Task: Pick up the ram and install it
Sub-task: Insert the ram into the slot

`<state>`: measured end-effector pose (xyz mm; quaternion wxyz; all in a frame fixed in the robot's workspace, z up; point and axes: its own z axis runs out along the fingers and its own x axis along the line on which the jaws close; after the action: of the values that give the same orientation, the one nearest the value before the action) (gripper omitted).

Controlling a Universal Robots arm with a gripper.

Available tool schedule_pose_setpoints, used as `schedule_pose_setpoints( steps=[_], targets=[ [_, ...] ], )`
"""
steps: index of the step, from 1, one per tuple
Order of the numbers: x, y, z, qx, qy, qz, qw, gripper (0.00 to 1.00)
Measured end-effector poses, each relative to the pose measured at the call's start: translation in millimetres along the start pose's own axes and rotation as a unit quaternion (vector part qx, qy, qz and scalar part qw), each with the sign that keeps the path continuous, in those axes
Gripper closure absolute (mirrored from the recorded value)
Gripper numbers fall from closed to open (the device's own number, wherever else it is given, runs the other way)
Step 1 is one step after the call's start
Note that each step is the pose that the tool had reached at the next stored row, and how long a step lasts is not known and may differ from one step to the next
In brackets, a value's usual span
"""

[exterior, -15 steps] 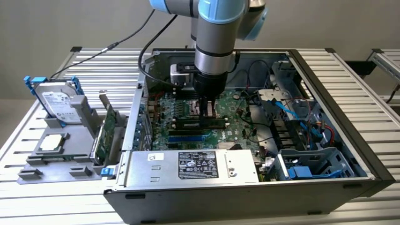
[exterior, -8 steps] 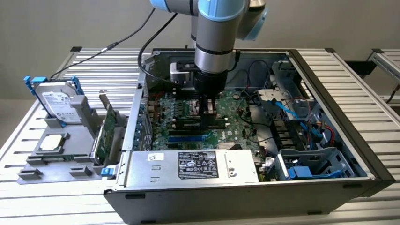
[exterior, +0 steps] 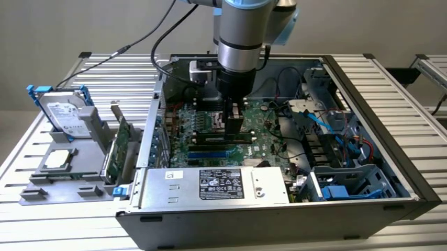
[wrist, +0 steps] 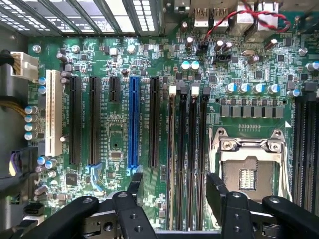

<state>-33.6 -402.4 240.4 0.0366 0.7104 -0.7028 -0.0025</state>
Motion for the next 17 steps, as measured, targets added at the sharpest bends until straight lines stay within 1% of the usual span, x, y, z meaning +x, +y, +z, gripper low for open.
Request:
schedule_pose_setpoints(
  steps=[3, 7, 10, 11, 13, 14, 17],
  targets=[
    [0.2, 0.3, -5.5, -0.0006, -0.0001, 0.0, 1.0, 0.38],
    [0.2, 0.3, -5.6, -0.0007, -0.0004, 0.0, 1.0, 0.39],
    [0.3, 0.3, -5.7, -0.0007, -0.0003, 0.0, 1.0, 0.58],
    [0.3, 0.3, -5.7, -0.0007, -0.0003, 0.0, 1.0, 0.58],
    [0.3, 0.3, -5.7, -0.0007, -0.0003, 0.0, 1.0, 0.7],
    [0.3, 0.3, -5.7, -0.0007, -0.0003, 0.0, 1.0, 0.7],
    [0.3, 0.3, -5.7, -0.0007, -0.0003, 0.0, 1.0, 0.88]
  ],
)
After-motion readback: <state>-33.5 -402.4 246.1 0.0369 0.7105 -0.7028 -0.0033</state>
